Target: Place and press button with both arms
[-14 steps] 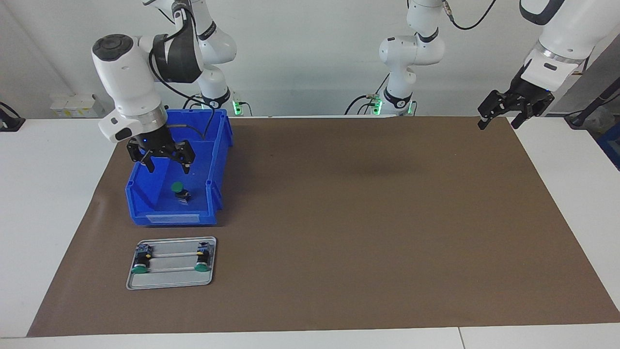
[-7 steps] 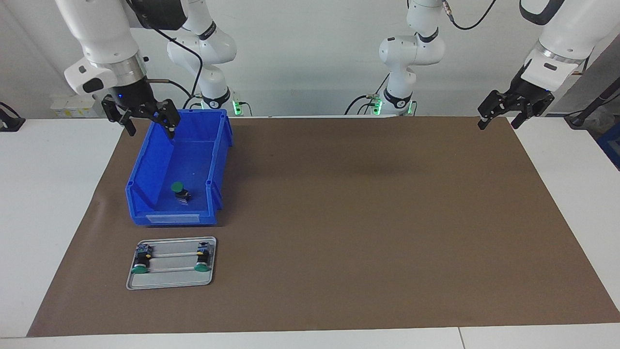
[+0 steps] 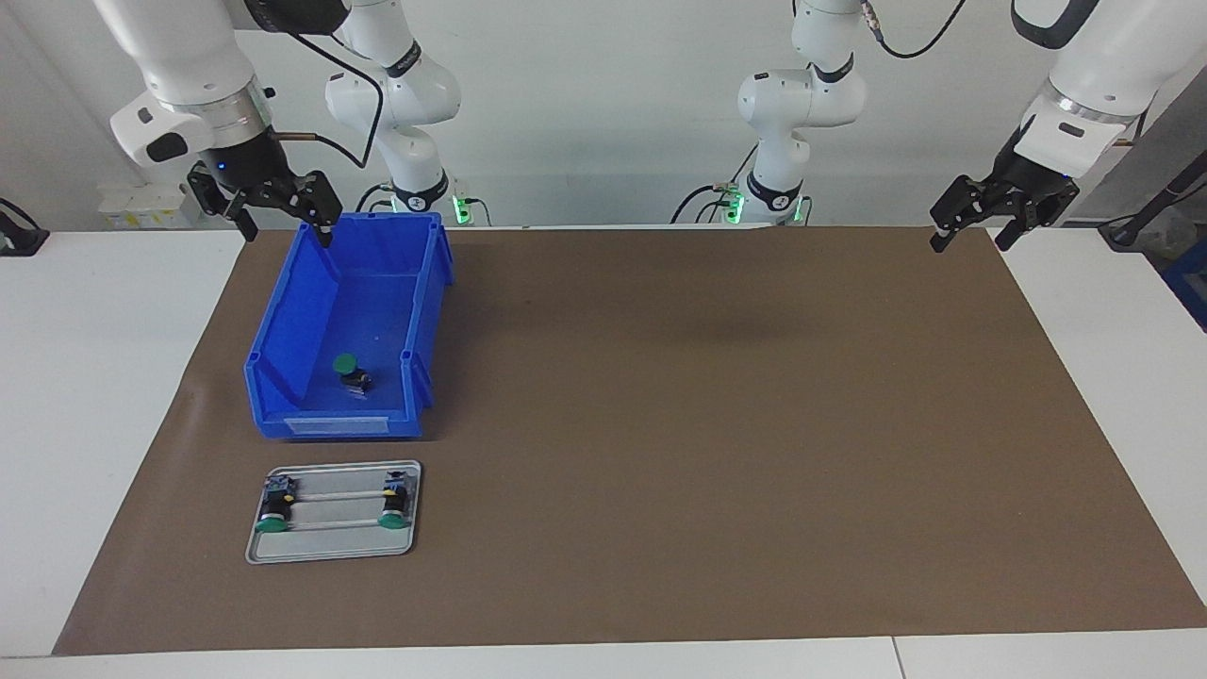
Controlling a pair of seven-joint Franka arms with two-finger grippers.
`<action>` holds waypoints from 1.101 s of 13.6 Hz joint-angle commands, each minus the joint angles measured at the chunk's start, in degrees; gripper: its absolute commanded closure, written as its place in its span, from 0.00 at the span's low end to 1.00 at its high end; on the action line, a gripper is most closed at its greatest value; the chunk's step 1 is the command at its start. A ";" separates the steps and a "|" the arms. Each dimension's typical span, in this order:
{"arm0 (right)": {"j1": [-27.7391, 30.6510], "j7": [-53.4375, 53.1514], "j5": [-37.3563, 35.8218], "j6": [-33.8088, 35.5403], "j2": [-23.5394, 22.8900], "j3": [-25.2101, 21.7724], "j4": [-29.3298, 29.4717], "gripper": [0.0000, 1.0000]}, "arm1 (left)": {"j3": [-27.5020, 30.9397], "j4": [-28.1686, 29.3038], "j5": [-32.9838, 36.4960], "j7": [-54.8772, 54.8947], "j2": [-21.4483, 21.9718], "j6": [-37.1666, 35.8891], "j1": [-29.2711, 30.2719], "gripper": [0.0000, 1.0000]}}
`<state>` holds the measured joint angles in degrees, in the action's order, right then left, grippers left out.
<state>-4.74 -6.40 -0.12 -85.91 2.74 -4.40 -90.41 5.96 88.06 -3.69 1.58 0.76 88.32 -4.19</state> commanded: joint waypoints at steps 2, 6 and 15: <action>1.57 2.44 0.22 0.22 1.39 -0.17 -1.43 0.00 | 0.10 2.03 -0.09 -0.09 1.61 1.15 -0.12 0.01; 1.57 3.94 -1.64 -0.05 1.39 0.01 -1.52 0.00 | 0.10 2.03 -0.09 -0.09 1.61 1.15 -0.12 0.01; 1.48 3.41 -1.29 0.57 1.92 0.27 -1.61 0.00 | 0.10 2.03 -0.09 -0.09 1.61 1.15 -0.12 0.01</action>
<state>-3.44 -3.70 -1.03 -85.55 3.03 -4.53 -90.44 5.96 88.06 -3.69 1.58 0.76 88.32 -4.19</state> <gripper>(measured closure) 0.000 0.009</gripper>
